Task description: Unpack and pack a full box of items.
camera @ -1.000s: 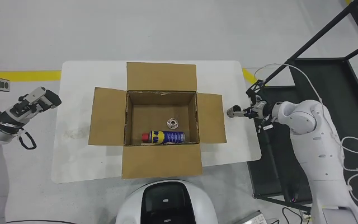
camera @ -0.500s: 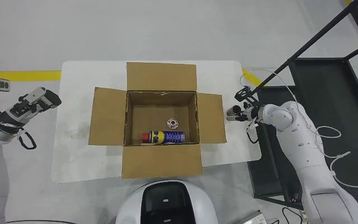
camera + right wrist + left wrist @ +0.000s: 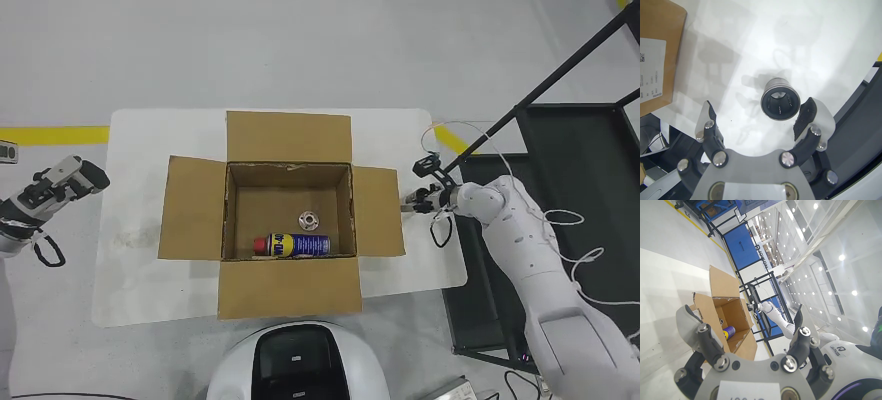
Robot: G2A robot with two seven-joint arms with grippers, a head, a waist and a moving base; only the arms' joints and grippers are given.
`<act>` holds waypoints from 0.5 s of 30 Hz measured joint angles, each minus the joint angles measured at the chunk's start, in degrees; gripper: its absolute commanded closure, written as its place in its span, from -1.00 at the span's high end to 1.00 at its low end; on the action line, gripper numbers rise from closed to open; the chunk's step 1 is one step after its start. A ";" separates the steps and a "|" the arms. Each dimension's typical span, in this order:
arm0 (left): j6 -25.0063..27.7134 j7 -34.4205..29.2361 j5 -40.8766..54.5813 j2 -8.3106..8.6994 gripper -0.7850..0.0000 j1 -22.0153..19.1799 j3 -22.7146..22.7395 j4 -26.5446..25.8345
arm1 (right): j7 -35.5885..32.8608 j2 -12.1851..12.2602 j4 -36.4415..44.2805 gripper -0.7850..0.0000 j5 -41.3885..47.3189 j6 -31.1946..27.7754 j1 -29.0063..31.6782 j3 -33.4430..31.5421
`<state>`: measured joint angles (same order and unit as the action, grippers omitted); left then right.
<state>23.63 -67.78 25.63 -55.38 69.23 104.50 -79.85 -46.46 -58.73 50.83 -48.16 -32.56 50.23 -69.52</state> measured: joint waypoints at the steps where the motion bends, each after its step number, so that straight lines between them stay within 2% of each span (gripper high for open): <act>1: 0.00 0.00 0.00 0.00 1.00 0.00 0.00 0.00 | 0.32 -0.24 -0.90 1.00 -0.07 0.32 -0.61 0.65; 2: 0.00 0.00 0.00 0.00 1.00 0.00 0.00 0.00 | 0.51 -0.40 -1.56 0.92 -0.01 0.55 -1.01 1.05; 3: 0.00 0.00 0.00 0.00 1.00 0.00 0.00 0.00 | 0.65 -0.53 -2.21 0.33 0.05 0.75 -1.38 1.39; 4: 0.00 0.00 0.00 0.00 1.00 0.00 0.00 0.00 | 0.72 -0.68 -3.04 -0.11 0.04 0.93 -1.86 1.81; 5: 0.00 0.00 0.00 0.00 1.00 0.00 0.00 0.00 | 0.77 -0.78 -3.63 -0.36 0.00 1.02 -2.20 2.10; 7: 0.00 0.00 0.00 0.00 1.00 0.00 0.00 0.00 | 0.78 -0.95 -4.83 -0.68 -0.16 1.02 -2.81 2.65; 11: 0.00 0.00 0.00 0.00 1.00 0.00 0.00 0.00 | 0.71 -0.99 -5.99 -0.61 -0.22 0.67 -3.32 3.03; 13: 0.00 0.00 0.00 0.00 1.00 0.00 0.00 0.00 | 0.93 -0.91 -6.09 -0.66 -0.19 0.49 -3.31 2.95; 15: 0.00 0.00 0.00 0.00 1.00 0.00 0.00 0.00 | 1.29 -0.83 -6.15 -0.81 -0.20 0.46 -3.26 2.86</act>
<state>23.63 -67.78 25.63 -55.38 69.23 104.50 -79.85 -45.17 -59.55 44.67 -48.37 -32.10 46.98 -66.66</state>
